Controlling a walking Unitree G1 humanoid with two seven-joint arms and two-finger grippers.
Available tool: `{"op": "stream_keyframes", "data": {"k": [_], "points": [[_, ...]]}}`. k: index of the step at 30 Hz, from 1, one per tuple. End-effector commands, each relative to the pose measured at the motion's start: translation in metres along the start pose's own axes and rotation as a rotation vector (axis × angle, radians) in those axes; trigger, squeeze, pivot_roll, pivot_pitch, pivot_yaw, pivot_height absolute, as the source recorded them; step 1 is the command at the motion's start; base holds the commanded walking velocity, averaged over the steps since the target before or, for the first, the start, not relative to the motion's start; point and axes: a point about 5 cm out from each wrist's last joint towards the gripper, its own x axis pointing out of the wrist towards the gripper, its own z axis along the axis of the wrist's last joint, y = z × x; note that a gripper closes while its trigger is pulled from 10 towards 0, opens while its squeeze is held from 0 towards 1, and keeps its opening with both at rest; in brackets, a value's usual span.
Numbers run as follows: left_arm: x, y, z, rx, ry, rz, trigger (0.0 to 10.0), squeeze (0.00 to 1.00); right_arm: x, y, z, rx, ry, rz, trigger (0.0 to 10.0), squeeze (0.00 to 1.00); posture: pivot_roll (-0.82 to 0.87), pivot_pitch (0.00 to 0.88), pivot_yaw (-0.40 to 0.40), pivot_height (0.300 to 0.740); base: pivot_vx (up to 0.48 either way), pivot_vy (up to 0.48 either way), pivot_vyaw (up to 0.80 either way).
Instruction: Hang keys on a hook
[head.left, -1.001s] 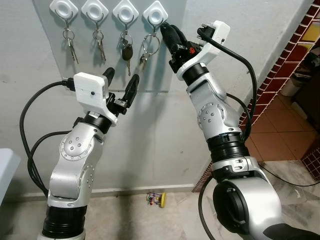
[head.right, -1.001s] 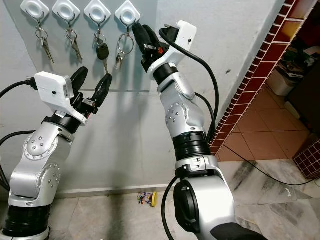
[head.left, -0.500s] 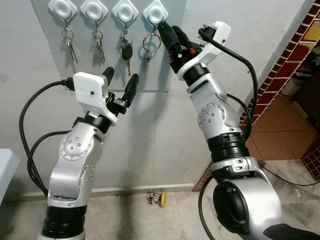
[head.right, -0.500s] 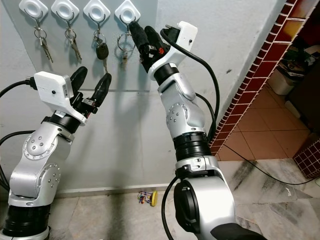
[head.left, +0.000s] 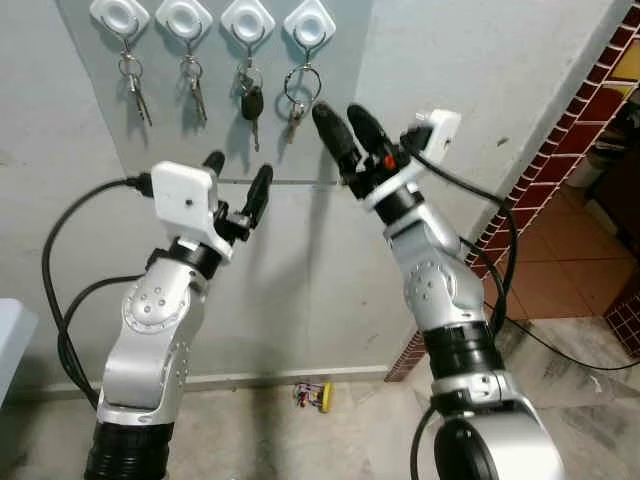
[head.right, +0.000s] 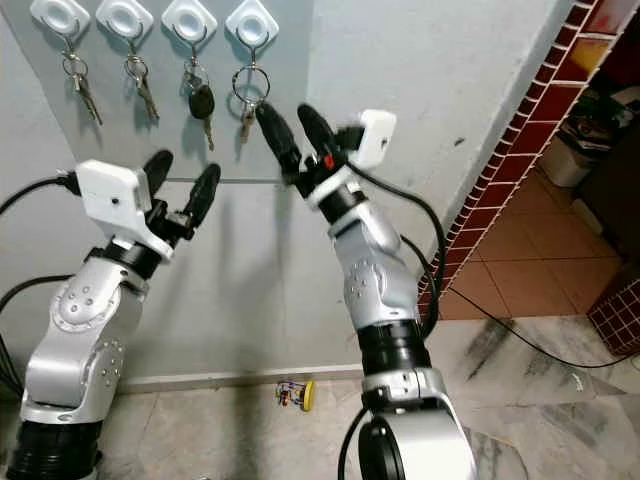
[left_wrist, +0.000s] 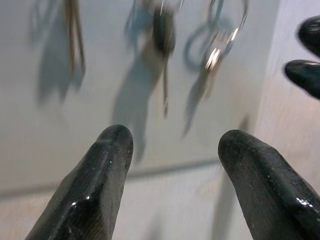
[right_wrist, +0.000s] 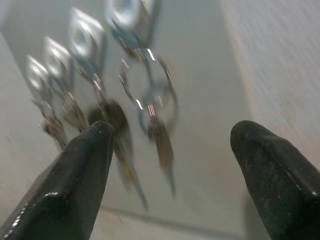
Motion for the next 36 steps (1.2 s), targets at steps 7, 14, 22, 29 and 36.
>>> {"op": "stream_keyframes", "data": {"k": [7,14,22,29,36], "points": [[-0.013,-0.006,-0.041,0.009,0.115,0.034,10.0,0.0,-0.039,-0.018,-0.03,-0.061,0.12,-0.085,10.0,1.0,-0.1,0.107,-0.042,0.74,0.0,0.0,0.0],[-0.025,-0.005,-0.07,-0.053,0.199,0.076,10.0,0.0,-0.066,-0.03,-0.052,-0.08,0.213,-0.158,10.0,1.0,-0.1,0.1,-0.035,0.74,0.0,0.0,0.0],[-0.042,-0.003,-0.107,-0.078,0.297,0.112,10.0,0.0,-0.096,-0.042,-0.074,-0.082,0.304,-0.242,10.0,1.0,-0.11,0.084,-0.028,0.74,0.0,0.0,0.0],[-0.083,0.007,-0.169,-0.155,0.531,0.235,10.0,0.0,-0.157,-0.065,-0.117,-0.12,0.56,-0.446,10.0,1.0,-0.11,0.074,-0.029,0.74,0.0,0.0,0.0],[-0.104,0.003,-0.192,-0.171,0.649,0.249,10.0,0.0,-0.195,-0.067,-0.14,-0.167,0.767,-0.495,10.0,1.0,-0.12,0.066,-0.029,0.74,0.0,0.0,0.0]]}}
